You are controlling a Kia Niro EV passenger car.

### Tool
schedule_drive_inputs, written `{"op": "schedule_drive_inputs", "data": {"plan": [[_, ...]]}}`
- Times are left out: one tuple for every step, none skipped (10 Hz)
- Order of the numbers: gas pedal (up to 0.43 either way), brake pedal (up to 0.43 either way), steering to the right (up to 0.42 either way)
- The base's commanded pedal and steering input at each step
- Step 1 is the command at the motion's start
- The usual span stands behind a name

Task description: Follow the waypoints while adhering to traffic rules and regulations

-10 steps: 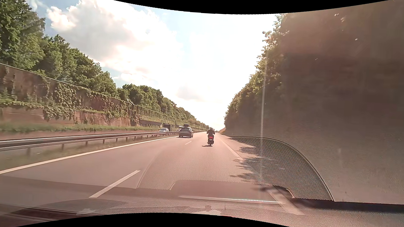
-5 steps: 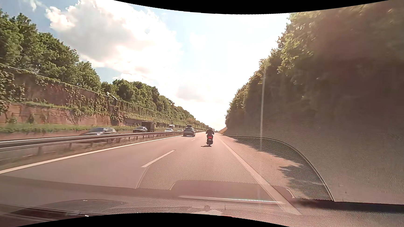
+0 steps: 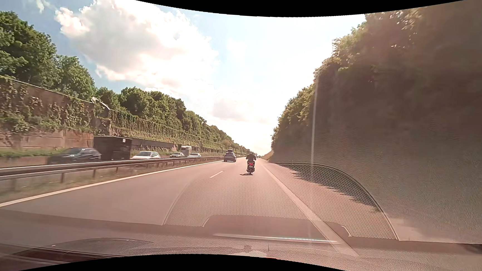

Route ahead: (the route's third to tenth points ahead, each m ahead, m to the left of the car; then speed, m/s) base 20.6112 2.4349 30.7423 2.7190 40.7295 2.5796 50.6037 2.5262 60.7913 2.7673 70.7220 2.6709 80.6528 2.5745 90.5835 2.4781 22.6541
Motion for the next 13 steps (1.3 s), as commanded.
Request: {"op": "schedule_drive_inputs", "data": {"plan": [[0.268, 0.012, -0.003], [0.268, 0.012, -0.003], [0.268, 0.012, -0.003], [0.268, 0.012, -0.002], [0.268, 0.012, -0.002], [0.268, 0.012, -0.002], [0.268, 0.012, -0.001], [0.268, 0.012, -0.001], [0.268, 0.012, -0.001], [0.268, 0.012, 0.0], [0.268, 0.012, 0.001], [0.268, 0.012, 0.001], [0.268, 0.012, 0.0]]}}
